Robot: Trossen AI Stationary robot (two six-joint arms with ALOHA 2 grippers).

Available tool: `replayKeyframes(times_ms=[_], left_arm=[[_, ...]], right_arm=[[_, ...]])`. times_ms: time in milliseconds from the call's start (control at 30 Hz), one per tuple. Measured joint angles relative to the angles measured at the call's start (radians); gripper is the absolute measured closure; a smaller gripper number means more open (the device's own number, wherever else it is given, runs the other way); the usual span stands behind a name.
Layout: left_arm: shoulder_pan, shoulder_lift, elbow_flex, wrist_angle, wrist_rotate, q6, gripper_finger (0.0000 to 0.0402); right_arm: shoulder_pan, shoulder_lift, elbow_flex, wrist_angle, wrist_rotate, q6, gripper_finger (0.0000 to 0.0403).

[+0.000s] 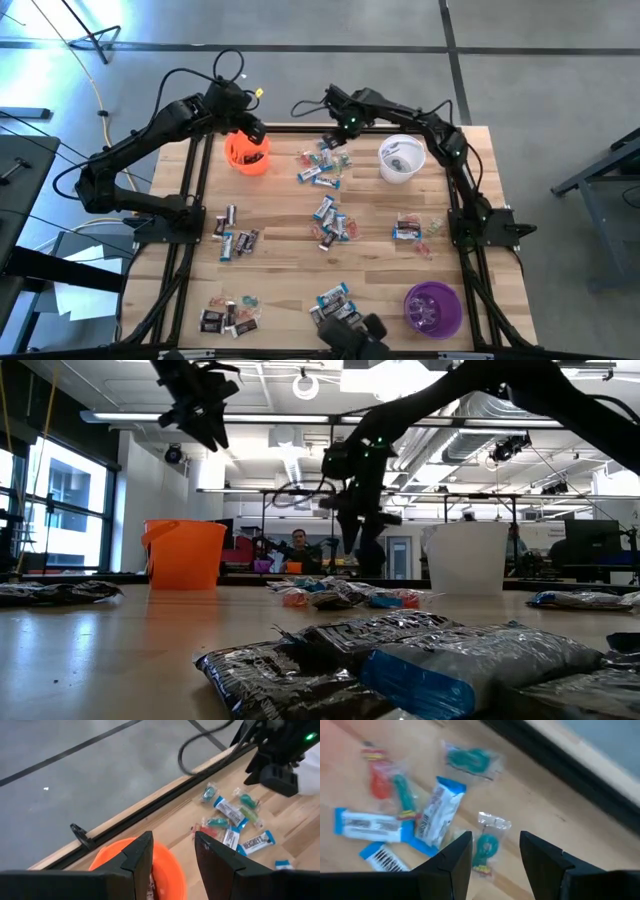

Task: Sort candy
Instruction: Put the blue gummy into the white bucket

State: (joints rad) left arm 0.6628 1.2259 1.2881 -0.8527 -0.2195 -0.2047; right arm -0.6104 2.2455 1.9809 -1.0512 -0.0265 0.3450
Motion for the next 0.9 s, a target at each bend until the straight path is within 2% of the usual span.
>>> replayKeyframes(times_ms=[367,900], left_arm=[[-0.002,0.000,0.000,-0.071,-0.001,0.016,0.0268],[-0.002,0.000,0.000,-0.071,-0.004,0.016,0.0268]], right_arm=[[0.040,0.096,0.000,-0.079,-0.007,0.029,0.0243],[0.026,0.138,0.001,-0.005,-0.008,0.013,0.0243]])
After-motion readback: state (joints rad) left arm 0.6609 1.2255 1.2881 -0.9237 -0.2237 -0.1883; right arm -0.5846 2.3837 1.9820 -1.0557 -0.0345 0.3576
